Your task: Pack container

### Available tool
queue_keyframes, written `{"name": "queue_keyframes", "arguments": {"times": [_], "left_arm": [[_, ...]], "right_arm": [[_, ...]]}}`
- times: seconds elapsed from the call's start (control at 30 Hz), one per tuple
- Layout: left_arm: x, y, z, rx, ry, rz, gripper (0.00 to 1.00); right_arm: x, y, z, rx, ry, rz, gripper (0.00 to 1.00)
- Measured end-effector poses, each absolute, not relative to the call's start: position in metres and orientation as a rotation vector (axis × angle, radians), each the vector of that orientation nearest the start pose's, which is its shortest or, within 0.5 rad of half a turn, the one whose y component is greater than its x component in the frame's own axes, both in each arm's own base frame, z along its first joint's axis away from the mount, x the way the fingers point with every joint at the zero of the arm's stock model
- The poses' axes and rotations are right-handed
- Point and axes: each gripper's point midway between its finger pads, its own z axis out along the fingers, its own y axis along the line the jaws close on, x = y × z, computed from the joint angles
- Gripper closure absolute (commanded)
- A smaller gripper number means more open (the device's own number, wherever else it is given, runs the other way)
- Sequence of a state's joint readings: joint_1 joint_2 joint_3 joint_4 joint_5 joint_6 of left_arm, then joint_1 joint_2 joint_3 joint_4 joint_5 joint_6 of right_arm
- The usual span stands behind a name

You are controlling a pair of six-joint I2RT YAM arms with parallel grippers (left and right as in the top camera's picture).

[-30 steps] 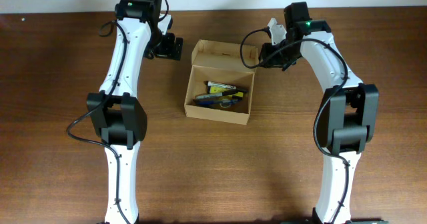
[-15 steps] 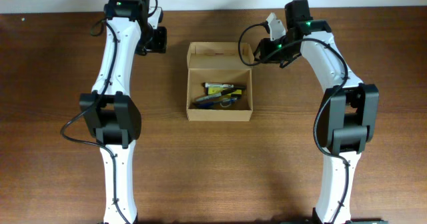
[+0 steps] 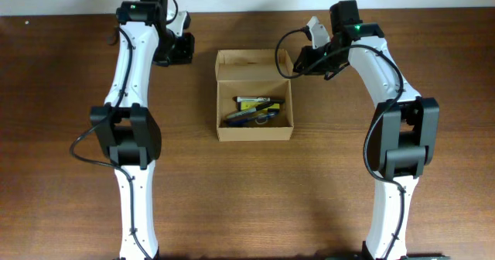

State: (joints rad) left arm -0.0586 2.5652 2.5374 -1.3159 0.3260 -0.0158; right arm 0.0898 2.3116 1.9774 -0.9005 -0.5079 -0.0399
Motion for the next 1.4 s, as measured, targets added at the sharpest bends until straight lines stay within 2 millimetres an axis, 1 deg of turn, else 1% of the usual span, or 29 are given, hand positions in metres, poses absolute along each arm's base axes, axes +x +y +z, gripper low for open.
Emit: {"name": "queue_keyframes", "arguments": {"times": [0.13, 0.23, 0.33, 0.47, 0.6, 0.73, 0.97, 1.1, 1.27, 1.4], "left_arm": [[0.531, -0.100, 0.044, 0.104, 2.944, -0.634, 0.98], [0.528, -0.109, 0.028, 0.100, 2.957, -0.728, 0.98], [0.527, -0.118, 0.022, 0.100, 2.950, -0.817, 0.98], [0.527, -0.126, 0.023, 0.103, 2.928, -0.905, 0.98], [0.532, -0.133, 0.027, 0.120, 2.885, -0.960, 0.98], [0.540, -0.142, 0.033, 0.148, 2.824, -1.018, 0.98], [0.542, -0.158, 0.037, 0.193, 2.781, -1.075, 0.98], [0.541, -0.167, 0.031, 0.206, 2.777, -1.111, 0.98], [0.542, -0.169, 0.026, 0.211, 2.769, -1.128, 0.98], [0.549, -0.172, 0.031, 0.235, 2.718, -1.150, 0.98]], "right_arm": [[0.511, 0.124, 0.068, -0.282, 2.751, 0.670, 0.96], [0.511, 0.122, 0.067, -0.278, 2.756, 0.650, 0.96], [0.510, 0.121, 0.064, -0.275, 2.769, 0.644, 0.96], [0.506, 0.121, 0.049, -0.266, 2.805, 0.657, 0.96], [0.505, 0.123, 0.031, -0.261, 2.832, 0.686, 0.96], [0.506, 0.126, 0.023, -0.263, 2.828, 0.711, 0.96], [0.515, 0.140, 0.031, -0.292, 2.749, 0.826, 0.96], [0.517, 0.146, 0.036, -0.304, 2.718, 0.874, 0.96], [0.519, 0.150, 0.040, -0.316, 2.688, 0.910, 0.96], [0.521, 0.153, 0.042, -0.324, 2.669, 0.933, 0.96]]}}
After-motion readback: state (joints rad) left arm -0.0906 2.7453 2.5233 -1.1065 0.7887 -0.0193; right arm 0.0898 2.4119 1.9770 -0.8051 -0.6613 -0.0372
